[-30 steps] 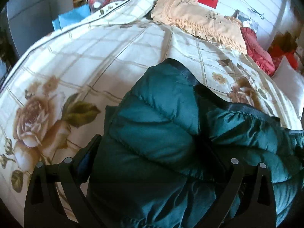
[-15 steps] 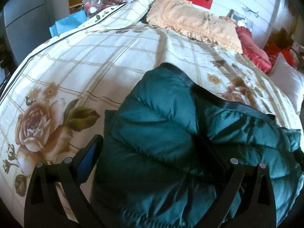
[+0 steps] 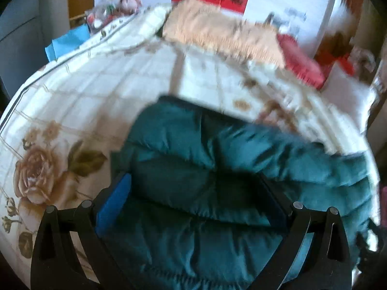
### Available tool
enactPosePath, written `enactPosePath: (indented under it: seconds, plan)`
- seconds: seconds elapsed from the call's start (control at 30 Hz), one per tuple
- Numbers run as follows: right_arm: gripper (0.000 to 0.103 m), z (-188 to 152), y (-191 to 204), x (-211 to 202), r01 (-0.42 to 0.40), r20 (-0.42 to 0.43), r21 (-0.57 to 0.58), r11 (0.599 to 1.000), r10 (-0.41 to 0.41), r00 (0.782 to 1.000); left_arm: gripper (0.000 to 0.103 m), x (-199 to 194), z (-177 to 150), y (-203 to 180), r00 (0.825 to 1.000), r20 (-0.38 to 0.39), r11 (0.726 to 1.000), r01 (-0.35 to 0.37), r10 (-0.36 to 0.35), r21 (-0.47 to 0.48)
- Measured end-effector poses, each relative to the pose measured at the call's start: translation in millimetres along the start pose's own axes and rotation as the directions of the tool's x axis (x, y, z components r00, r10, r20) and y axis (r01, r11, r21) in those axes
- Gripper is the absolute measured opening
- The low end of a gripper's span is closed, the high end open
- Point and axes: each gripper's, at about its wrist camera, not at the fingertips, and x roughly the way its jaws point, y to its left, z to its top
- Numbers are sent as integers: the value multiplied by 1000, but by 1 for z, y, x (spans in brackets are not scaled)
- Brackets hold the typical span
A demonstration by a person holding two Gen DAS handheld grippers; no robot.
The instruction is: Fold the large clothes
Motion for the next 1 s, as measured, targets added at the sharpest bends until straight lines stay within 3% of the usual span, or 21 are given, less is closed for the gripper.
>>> enactPosePath:
  seconds: [0.17, 0.33, 0.47, 0.8, 1.0]
  plan:
    - [80, 5, -1, 9, 7, -42, -2, 1000, -7, 999, 101, 15, -3, -11, 997, -1, 996, -72, 73, 45]
    - [80, -4, -7, -37, -72, 23, 57, 996, 70, 997, 101, 7, -5, -8, 999, 18, 998, -52, 51, 44]
    - [80, -31, 8, -65, -96, 50, 7, 995, 96, 994, 101, -19, -16, -1, 998, 56, 999, -7, 5, 31]
    - [81, -56, 21, -26, -16, -45, -21, 1000, 16, 999, 101, -68, -47, -6, 992, 121, 990, 4, -21, 143]
    - [81, -45, 15, -60, -39, 44, 17, 999, 38, 998, 101, -79, -63, -3, 991, 129, 986, 20, -42, 163]
